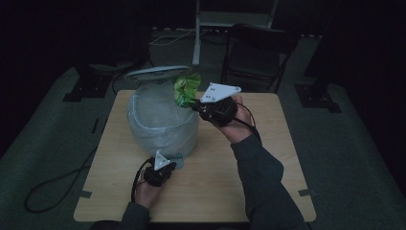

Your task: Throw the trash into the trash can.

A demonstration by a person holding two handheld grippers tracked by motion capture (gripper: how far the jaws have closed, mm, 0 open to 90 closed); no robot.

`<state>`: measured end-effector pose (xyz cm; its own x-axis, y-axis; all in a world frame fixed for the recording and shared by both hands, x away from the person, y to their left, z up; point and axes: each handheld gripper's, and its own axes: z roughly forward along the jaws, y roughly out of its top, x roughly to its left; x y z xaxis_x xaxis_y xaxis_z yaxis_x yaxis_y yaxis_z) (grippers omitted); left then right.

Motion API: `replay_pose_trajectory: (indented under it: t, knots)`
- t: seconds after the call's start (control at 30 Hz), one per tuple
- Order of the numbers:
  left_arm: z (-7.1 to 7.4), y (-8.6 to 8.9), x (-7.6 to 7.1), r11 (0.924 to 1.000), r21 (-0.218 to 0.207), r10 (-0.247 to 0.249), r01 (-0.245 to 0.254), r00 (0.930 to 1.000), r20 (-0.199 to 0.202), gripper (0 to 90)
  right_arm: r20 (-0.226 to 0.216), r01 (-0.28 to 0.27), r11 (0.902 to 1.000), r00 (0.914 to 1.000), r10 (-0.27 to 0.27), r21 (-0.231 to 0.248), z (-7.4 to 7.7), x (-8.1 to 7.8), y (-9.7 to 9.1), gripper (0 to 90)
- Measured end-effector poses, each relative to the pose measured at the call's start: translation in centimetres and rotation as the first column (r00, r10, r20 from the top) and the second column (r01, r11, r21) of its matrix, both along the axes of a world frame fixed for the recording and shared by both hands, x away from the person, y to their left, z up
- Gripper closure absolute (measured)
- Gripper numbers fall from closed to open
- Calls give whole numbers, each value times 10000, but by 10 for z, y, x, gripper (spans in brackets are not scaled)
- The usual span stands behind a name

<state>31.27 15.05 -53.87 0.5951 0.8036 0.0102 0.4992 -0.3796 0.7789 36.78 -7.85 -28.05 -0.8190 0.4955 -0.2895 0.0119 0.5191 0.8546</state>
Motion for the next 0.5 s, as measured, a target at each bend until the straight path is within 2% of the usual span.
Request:
replay_pose_trajectory:
  t: [0.5]
  knots:
    - [0, 0, 0, 10000, 6, 5, -5, 10000, 11, 900, -110, -295, 9996, 9995, 295, 14, 0, 2, 13, 823]
